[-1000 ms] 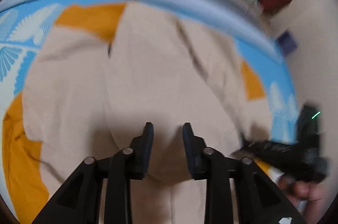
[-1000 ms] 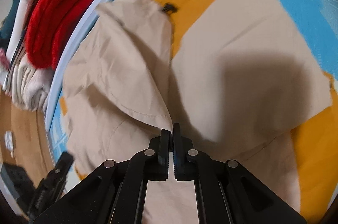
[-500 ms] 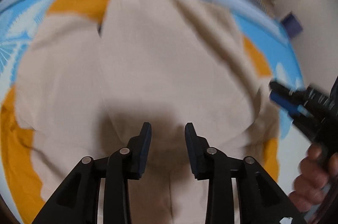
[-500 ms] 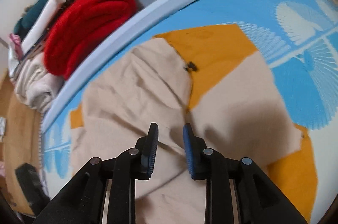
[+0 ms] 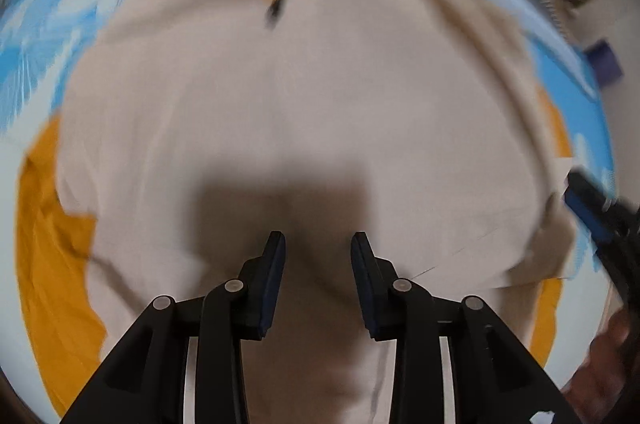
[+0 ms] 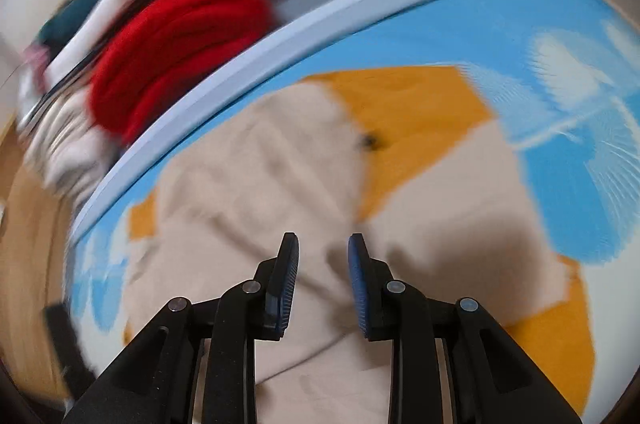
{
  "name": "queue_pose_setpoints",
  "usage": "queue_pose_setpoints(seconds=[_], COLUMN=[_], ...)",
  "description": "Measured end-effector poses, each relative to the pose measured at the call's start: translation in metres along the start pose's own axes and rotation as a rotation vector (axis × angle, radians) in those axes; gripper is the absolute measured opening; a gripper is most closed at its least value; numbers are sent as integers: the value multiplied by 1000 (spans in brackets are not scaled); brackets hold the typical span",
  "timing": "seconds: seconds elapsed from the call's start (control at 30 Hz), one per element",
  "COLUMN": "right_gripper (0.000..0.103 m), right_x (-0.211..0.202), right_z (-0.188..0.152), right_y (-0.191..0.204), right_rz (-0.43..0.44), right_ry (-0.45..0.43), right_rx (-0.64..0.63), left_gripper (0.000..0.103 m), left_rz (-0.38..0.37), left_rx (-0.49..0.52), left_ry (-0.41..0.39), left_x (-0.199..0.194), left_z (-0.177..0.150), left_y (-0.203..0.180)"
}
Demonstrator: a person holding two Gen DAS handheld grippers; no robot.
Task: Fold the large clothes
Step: 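Lift both tools and move them to the jacket hem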
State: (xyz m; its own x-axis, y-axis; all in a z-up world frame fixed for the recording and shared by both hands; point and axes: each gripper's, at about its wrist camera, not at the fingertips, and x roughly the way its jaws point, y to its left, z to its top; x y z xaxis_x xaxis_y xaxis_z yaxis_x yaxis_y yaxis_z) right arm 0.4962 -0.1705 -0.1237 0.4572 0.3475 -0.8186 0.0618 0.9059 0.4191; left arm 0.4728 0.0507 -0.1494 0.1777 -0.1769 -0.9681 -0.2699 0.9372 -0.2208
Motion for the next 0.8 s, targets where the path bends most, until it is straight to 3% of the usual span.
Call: queue_pose_setpoints(seconds=[0.07, 0.13, 0.23, 0.37, 0.53, 0.67, 0.8], right_gripper=[29, 29, 29, 29, 29, 29, 29], right_x=[42, 52, 24, -41, -106, -157, -250], right_z=[-19, -30, -20, -6, -14, -21, -39], right_y=[-9, -28, -19, 13, 39, 51, 45], right_rz=[-94, -144, -165, -117, -120, -133, -100], right_ry=[209, 260, 162, -69, -258, -345, -473], right_rx=[3, 74, 37, -86, -228, -314, -303], left_gripper=[30, 29, 29, 29, 28, 22, 17], left_rz=[-13, 15, 38, 38, 36, -6, -86], left_rx=[-26, 21, 69, 107, 163, 230, 272], left_ry=[7, -26, -89, -136, -218, -310, -430], left_x=[0, -12, -31, -55, -84, -126, -195], left_z=[1, 1, 4, 2, -26, -46, -67], left_y=[3, -2, -13, -17, -14, -12, 10])
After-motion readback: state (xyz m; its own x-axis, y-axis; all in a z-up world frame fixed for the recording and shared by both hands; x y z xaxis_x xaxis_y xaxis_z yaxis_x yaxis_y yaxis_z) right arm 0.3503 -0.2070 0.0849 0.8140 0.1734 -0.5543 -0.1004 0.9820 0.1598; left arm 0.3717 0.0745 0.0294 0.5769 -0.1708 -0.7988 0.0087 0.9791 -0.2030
